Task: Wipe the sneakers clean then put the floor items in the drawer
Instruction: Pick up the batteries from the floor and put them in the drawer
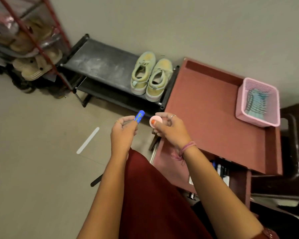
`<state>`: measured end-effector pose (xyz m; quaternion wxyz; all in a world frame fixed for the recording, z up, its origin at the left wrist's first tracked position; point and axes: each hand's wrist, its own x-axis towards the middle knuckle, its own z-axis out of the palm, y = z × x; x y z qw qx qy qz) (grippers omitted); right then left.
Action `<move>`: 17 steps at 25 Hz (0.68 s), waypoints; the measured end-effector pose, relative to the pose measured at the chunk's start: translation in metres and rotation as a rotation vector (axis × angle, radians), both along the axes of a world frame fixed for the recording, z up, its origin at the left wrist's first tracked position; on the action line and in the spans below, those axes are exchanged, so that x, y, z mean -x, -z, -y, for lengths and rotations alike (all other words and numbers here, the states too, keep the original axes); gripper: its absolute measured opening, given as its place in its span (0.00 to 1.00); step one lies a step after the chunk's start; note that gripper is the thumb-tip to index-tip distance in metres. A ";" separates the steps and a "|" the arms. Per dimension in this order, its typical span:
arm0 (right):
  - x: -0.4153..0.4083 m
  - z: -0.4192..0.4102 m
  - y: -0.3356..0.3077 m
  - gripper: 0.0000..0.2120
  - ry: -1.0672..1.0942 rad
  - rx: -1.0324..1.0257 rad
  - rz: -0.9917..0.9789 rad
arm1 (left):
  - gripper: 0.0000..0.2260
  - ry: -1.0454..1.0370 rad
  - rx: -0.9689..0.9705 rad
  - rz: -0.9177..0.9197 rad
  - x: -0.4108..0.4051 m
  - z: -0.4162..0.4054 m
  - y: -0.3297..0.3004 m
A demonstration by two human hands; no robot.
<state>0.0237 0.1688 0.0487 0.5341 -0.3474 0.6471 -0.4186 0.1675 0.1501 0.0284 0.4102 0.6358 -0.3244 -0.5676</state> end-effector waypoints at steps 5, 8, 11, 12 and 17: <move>0.061 -0.060 -0.006 0.08 0.079 -0.078 0.017 | 0.07 0.257 -0.126 -0.058 0.054 -0.041 -0.011; 0.096 -0.094 0.007 0.10 0.122 -0.152 0.006 | 0.06 0.376 -0.226 -0.052 0.091 -0.067 0.001; 0.125 -0.124 0.024 0.12 0.163 -0.196 0.008 | 0.09 0.479 -0.269 -0.025 0.118 -0.086 0.021; 0.133 -0.132 0.031 0.12 0.176 -0.206 0.008 | 0.11 0.505 -0.272 -0.011 0.123 -0.090 0.028; 0.158 -0.162 0.064 0.12 0.273 -0.278 0.049 | 0.10 0.555 -0.324 0.028 0.133 -0.101 0.056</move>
